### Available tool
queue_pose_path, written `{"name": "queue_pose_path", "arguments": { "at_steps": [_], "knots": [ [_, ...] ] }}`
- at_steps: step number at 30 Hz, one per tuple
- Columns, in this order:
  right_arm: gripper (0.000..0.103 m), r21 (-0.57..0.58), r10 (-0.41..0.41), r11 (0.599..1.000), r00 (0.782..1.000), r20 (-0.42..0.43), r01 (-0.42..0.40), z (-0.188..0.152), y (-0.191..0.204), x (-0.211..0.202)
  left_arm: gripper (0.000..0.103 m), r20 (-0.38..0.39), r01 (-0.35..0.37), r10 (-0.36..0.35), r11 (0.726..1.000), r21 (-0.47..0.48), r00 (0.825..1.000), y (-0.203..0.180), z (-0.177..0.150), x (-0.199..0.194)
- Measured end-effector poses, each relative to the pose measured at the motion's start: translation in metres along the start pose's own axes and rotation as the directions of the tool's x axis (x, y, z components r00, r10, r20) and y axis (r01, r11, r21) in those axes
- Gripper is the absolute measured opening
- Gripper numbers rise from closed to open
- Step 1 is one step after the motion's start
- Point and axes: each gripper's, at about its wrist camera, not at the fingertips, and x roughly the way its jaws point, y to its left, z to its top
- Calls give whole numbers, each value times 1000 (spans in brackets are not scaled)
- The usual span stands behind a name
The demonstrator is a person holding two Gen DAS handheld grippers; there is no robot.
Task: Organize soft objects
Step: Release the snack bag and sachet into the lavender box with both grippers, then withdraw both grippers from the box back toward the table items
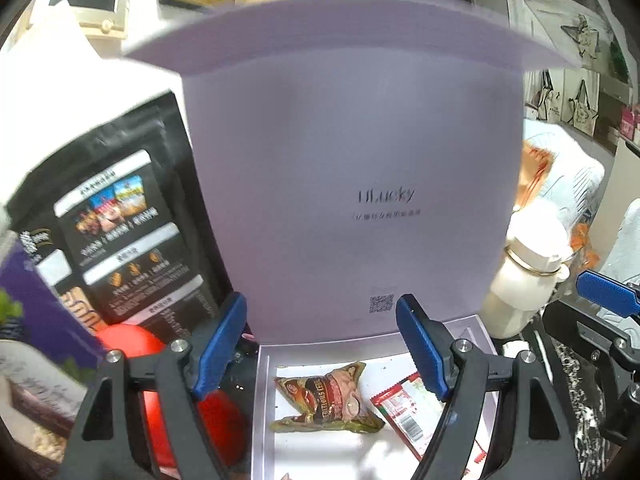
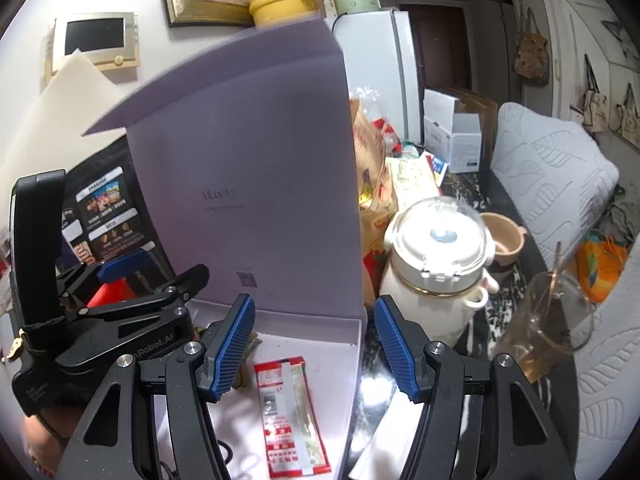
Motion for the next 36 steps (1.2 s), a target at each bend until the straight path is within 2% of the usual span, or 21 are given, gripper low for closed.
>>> {"name": "queue_pose_path", "arguments": {
  "at_steps": [11, 13, 18, 20, 22, 24, 26, 32, 36],
  "knots": [
    [63, -18, -3, 1000, 996, 87, 5, 7, 12, -72, 77, 89, 23, -25, 1000, 16, 996, 0, 0, -65],
    [63, -22, -7, 1000, 995, 104, 10, 7, 15, -87, 77, 112, 22, -24, 1000, 18, 993, 9, -10, -85],
    [63, -23, -27, 999, 990, 140, 31, 2, 22, -122, 77, 150, 34, -38, 999, 28, 988, 13, -8, -127],
    [73, -27, -31, 999, 988, 154, 35, -1, 25, -134, 77, 159, 37, -42, 999, 36, 986, 15, -10, -140],
    [74, -32, -31, 999, 984, 174, 37, -6, 28, -147, 83, 181, 54, -63, 997, 52, 981, 14, -15, -158],
    [75, -35, -36, 998, 980, 194, 44, -12, 32, -163, 103, 197, 46, -56, 997, 54, 979, 13, -21, -173],
    [83, -32, -47, 998, 977, 209, 55, -18, 35, -174, 103, 224, 40, -51, 998, 53, 973, 14, -27, -187],
    [89, -25, -86, 995, 969, 231, 95, -41, 41, -204, 103, 221, 64, -83, 994, 91, 972, 10, -48, -212],
    [92, -25, -103, 993, 965, 241, 112, -60, 44, -222, 103, 217, 123, -150, 983, 136, 965, 5, -66, -225]
  ]
}}
